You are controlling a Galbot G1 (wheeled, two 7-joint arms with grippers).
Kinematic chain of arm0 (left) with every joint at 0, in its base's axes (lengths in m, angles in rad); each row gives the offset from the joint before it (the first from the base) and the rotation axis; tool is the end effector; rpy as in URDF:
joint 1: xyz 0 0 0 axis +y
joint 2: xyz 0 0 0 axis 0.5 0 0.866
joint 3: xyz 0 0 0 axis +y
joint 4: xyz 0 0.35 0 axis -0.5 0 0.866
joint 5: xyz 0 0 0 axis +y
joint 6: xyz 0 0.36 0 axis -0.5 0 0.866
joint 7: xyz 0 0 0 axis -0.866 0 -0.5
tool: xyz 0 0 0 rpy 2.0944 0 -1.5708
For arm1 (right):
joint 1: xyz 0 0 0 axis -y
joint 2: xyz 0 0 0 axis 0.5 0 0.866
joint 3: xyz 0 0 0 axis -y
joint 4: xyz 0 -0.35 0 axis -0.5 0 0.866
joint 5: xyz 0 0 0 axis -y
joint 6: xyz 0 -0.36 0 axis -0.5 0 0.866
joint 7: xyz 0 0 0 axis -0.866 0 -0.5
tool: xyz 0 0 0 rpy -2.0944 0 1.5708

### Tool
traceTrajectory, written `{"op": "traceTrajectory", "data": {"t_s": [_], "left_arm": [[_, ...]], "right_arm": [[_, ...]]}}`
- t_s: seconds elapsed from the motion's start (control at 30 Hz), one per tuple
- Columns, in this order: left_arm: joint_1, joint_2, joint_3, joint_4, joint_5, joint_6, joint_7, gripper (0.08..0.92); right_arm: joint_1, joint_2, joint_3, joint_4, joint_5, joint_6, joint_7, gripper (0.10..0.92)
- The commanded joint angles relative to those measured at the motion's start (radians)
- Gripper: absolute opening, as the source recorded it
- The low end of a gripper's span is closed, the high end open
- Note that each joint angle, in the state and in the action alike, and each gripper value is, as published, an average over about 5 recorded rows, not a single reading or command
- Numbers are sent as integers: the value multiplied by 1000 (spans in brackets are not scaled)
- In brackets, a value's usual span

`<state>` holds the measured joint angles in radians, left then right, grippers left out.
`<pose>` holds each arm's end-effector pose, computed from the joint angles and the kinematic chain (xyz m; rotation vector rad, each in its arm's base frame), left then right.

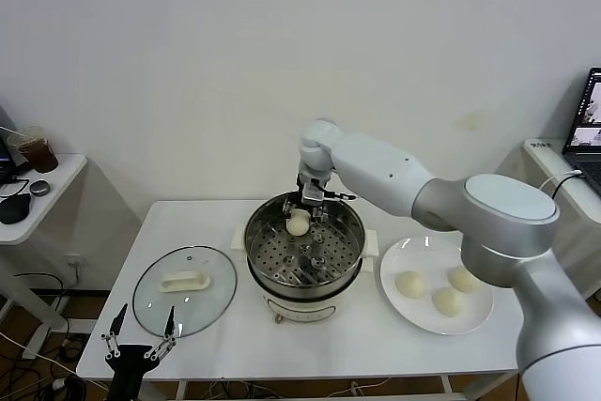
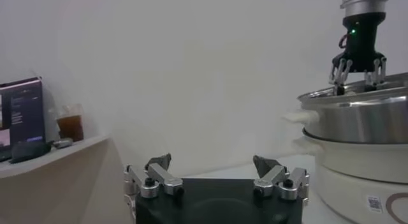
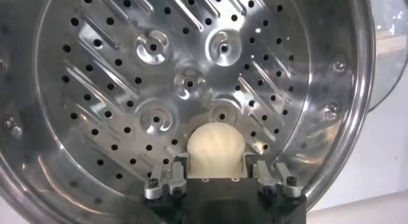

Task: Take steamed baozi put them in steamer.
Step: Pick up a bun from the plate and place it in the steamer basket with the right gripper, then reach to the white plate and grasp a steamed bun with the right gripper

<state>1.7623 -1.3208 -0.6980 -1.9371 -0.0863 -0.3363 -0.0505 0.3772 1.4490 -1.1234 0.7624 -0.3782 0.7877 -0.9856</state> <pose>0.1189 0.1112 -0.3679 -0.0742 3.1038 0.3433 0.6264 0.1719 -0.1115 -2.0012 0.3049 -2.2678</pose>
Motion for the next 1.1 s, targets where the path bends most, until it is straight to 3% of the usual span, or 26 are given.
{"op": "traceTrajectory", "data": {"t_s": [0.03,0.2,0.3,0.43,0.53,0.63,0.8,1.1], "left_arm": [[1,0,-1,-1,0,0,0,823],[4,1,-4,-5,0,1,0,823],[5,3,-5,-8,-1,2,0,823],[4,10,-10,-9,-8,2,0,823],[4,17,-15,-13,-14,2,1,823],[2,24,-17,-16,-15,2,1,823],[1,32,-18,-15,-14,0,2,823],[0,27,-21,-14,-8,-8,3,823]], "right_arm": [[56,-60,-19,96,172,-95,-42,768],[225,-235,-138,367,487,-439,-121,819],[309,-369,-183,523,603,-688,-141,822],[378,-542,-214,693,679,-1033,-128,823],[392,-656,-226,787,667,-1190,-127,823],[385,-768,-242,851,627,-1260,-148,823],[317,-911,-256,888,579,-1242,-165,823],[-20,-992,-83,820,420,-1129,-146,823]]}}
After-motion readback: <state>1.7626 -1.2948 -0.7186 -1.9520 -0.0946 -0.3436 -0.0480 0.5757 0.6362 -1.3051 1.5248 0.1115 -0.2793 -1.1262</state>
